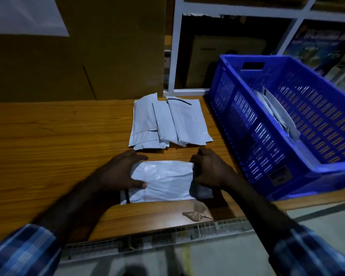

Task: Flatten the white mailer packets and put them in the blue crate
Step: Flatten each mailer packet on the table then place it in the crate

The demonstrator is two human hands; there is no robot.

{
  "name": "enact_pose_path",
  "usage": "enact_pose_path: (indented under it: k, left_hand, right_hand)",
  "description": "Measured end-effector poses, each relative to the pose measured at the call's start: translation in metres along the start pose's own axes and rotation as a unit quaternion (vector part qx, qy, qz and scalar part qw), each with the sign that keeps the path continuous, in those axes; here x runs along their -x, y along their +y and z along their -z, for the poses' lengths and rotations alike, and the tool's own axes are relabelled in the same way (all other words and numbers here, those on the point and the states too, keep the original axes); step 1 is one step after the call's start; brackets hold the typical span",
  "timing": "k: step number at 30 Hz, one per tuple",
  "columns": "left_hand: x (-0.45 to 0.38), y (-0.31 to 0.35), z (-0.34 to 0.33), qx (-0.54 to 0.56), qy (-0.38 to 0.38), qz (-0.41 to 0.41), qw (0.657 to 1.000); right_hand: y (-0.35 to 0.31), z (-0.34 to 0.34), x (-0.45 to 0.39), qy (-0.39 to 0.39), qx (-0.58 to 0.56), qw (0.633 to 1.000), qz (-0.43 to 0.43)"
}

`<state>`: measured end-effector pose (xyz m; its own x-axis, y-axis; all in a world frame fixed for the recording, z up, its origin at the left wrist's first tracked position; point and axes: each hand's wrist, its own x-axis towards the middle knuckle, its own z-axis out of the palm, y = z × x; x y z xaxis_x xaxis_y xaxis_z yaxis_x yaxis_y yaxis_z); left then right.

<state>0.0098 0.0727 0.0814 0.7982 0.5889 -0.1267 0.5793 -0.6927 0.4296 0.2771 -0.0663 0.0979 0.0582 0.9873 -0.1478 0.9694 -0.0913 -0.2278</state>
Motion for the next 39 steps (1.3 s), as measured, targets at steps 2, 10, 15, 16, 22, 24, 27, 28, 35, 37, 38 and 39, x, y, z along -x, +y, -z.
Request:
enact_pose_path:
  k: [2, 10, 15, 16, 22, 24, 27, 28, 35, 37, 38, 39]
  left_hand:
    - [0.008, -0.001, 0.017, 0.010, 0.085, -0.045, 0.995]
    - [0.071, -0.012, 0.020, -0.169, 0.237, -0.057, 0.955]
    - [0.109, -0.008, -0.024, -0.105, 0.205, -0.031, 0.973]
    - [0.110, -0.005, -0.032, -0.095, 0.199, -0.046, 0.974]
    - [0.054, 0.039, -0.066, -0.126, 0.189, -0.028, 0.973]
    - [0.032, 0.049, -0.073, -0.150, 0.179, -0.022, 0.972]
    - [0.015, 0.053, -0.082, -0.183, 0.140, 0.002, 0.973]
    - [0.014, 0.051, -0.085, -0.192, 0.129, 0.010, 0.973]
    - [0.012, 0.046, -0.096, -0.187, 0.147, 0.017, 0.971]
    - [0.012, 0.045, -0.096, -0.187, 0.149, 0.006, 0.971]
    - [0.012, 0.043, -0.096, -0.189, 0.148, 0.001, 0.971]
    - [0.013, 0.042, -0.096, -0.191, 0.146, -0.001, 0.971]
  right_hand:
    - [-0.006, 0.011, -0.006, 0.063, -0.007, 0.998, 0.028]
    - [-0.056, -0.003, 0.018, 0.195, -0.005, 0.977, 0.084]
    - [-0.067, -0.055, 0.036, 0.178, -0.055, 0.976, 0.113]
    - [-0.068, -0.062, 0.037, 0.179, -0.066, 0.976, 0.106]
    - [-0.082, -0.094, 0.018, 0.181, -0.031, 0.983, 0.017]
    - [-0.082, -0.101, 0.010, 0.167, -0.015, 0.985, 0.040]
    - [-0.079, -0.105, 0.001, 0.165, -0.014, 0.985, 0.041]
    - [-0.079, -0.105, -0.001, 0.166, -0.017, 0.985, 0.035]
    - [-0.070, -0.111, -0.009, 0.176, -0.034, 0.983, 0.035]
    - [-0.068, -0.113, -0.007, 0.192, -0.039, 0.980, 0.044]
    - [-0.067, -0.113, -0.006, 0.201, -0.037, 0.978, 0.051]
    - [-0.067, -0.113, -0.005, 0.209, -0.032, 0.976, 0.057]
